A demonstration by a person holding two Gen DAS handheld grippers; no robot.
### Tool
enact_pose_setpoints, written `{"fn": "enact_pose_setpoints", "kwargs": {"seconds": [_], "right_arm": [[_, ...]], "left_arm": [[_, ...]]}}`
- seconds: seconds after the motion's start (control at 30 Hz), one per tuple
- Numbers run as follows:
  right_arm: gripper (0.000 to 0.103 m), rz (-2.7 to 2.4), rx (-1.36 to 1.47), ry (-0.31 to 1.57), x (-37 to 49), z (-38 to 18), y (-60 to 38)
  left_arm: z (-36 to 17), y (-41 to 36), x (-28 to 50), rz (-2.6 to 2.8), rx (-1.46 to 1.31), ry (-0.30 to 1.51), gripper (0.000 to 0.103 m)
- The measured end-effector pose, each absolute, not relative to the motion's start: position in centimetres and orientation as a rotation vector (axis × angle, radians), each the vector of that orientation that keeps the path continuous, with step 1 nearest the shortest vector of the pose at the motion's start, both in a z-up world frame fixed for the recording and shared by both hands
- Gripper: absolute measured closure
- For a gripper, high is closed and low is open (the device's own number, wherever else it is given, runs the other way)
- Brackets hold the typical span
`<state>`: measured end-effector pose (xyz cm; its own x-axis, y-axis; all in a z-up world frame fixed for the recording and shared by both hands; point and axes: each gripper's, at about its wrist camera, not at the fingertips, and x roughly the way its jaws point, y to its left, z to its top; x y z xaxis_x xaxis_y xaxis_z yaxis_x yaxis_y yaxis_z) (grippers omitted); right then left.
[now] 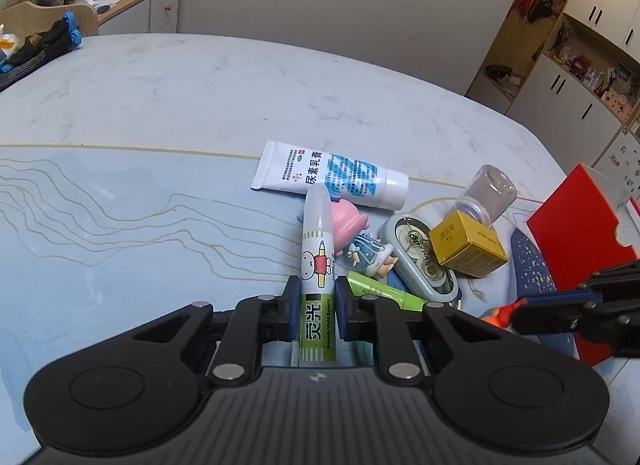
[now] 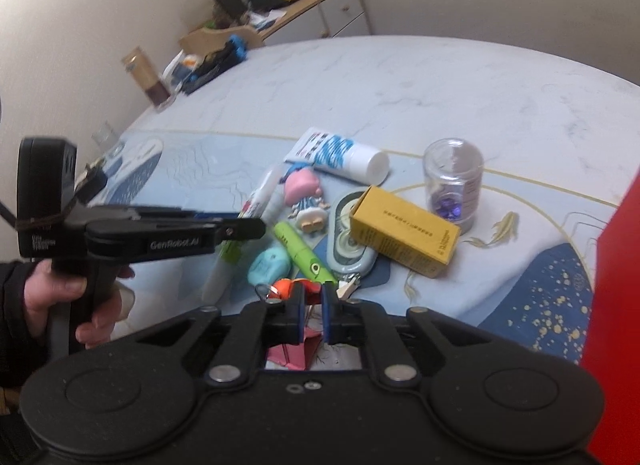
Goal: Organize rigid objects
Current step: 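Grasp the white glue stick with the left gripper while the right gripper grasps the pink binder clip, then carry the glue stick and binder clip over the red shoebox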
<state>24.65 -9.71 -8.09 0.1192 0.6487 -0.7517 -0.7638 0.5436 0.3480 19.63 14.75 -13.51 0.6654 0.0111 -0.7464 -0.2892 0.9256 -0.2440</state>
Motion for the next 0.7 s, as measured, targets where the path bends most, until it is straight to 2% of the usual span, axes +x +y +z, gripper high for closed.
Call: {"fn": "enact_pose_setpoints", "kwargs": {"seconds": [0.7], "right_arm": [[0.096, 0.919, 0.056, 0.808, 23.9, -0.5, -15.8]], "left_arm": [[-9.0, 12.3, 17.4, 0.123, -0.307, 0.776, 0.086]]}}
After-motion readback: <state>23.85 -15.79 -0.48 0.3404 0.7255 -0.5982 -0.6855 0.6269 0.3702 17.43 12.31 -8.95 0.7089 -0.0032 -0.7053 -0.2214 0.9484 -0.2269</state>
